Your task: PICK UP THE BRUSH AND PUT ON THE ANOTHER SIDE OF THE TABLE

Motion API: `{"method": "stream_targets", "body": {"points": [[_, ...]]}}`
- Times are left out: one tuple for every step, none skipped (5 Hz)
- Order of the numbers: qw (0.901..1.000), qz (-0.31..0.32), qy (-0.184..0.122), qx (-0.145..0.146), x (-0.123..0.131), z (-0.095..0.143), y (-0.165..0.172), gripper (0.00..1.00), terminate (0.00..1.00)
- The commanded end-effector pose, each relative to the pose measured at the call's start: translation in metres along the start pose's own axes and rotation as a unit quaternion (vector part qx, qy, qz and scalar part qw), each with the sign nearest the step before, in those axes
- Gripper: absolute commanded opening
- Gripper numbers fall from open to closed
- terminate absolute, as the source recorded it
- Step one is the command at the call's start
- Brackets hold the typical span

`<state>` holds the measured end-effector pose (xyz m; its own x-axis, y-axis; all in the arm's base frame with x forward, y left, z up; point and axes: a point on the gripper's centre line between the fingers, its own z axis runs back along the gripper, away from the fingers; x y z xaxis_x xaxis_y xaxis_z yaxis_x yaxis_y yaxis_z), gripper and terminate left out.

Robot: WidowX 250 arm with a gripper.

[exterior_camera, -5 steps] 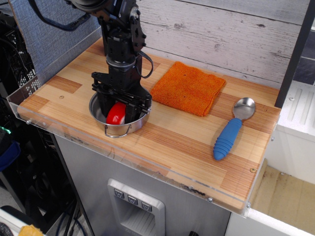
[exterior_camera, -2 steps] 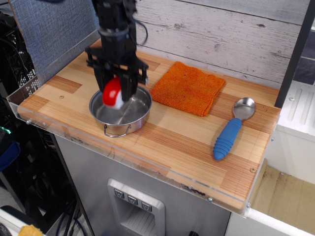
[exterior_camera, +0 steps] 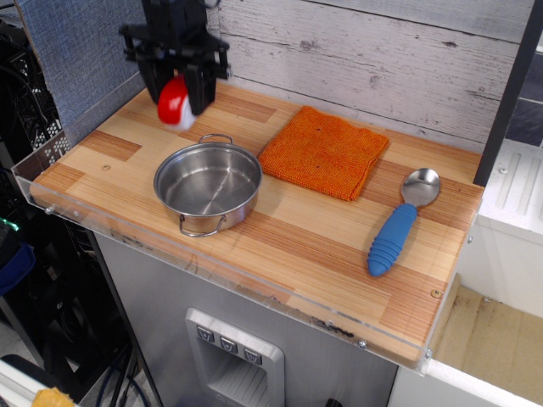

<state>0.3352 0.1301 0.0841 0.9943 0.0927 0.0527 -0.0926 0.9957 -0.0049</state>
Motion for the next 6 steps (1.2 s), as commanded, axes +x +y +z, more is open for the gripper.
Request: {"method": "stream_targets", "body": {"points": [[0.9989, -0.005, -0.009, 0.046, 0.048, -0.013, 0.035, 0.0, 0.0], [0.9986, -0.007, 0.007, 0.052, 0.052, -0.027, 0.035, 0.0, 0.0], [0.9973, -0.016, 0.015, 0.069, 0.051, -0.036, 0.03, 0.0, 0.0], [0.9961, -0.017, 0.027, 0.082, 0.048, -0.047, 0.03, 0.0, 0.0], [0.9953, -0.017, 0.04, 0.086, 0.047, -0.052, 0.031, 1.0, 0.0], [0.9967, -0.018, 0.024, 0.076, 0.047, -0.033, 0.03, 1.0, 0.0]]}}
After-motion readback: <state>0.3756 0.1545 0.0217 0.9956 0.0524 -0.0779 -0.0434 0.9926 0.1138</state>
